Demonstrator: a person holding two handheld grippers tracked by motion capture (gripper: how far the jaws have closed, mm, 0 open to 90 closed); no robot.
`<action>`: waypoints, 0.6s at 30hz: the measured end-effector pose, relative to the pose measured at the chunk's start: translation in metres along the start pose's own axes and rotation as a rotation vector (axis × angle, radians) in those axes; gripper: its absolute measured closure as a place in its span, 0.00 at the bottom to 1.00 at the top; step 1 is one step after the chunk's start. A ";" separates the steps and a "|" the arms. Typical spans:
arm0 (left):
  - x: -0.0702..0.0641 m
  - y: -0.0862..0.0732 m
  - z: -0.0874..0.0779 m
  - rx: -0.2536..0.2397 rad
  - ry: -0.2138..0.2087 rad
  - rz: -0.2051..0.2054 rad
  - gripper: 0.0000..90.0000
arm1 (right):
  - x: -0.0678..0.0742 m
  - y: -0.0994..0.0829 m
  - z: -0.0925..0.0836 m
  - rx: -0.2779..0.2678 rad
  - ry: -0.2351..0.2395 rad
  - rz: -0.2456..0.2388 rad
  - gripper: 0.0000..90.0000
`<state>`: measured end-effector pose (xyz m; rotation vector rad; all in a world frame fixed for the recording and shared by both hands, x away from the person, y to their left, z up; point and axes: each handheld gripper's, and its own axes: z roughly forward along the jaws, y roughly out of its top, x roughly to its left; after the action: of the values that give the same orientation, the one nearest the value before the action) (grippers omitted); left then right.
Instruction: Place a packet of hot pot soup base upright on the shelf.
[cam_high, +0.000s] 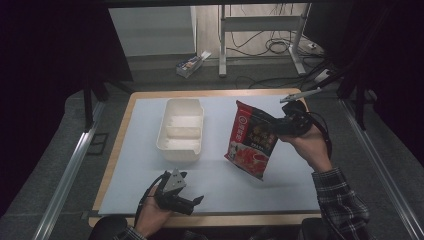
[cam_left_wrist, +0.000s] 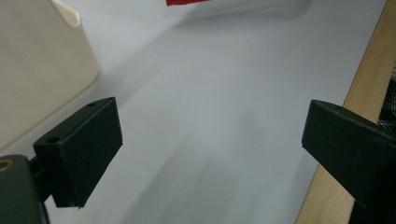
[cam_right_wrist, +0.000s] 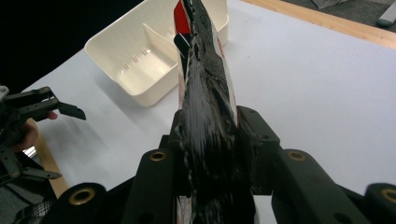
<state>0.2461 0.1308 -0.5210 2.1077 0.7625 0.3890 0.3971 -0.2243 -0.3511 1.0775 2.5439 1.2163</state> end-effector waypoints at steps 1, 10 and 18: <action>0.000 -0.001 -0.001 0.002 0.002 0.001 0.05 | 0.000 0.001 0.000 -0.003 0.000 -0.002 0.76; 0.001 -0.008 -0.009 0.001 0.012 -0.020 0.03 | -0.001 0.019 0.007 -0.013 0.002 -0.001 0.76; 0.002 -0.014 -0.014 -0.021 0.025 -0.043 0.00 | 0.003 0.041 0.022 -0.022 0.015 -0.012 0.76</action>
<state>0.2348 0.1468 -0.5237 2.0666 0.8137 0.3996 0.4259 -0.1910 -0.3351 1.0508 2.5380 1.2507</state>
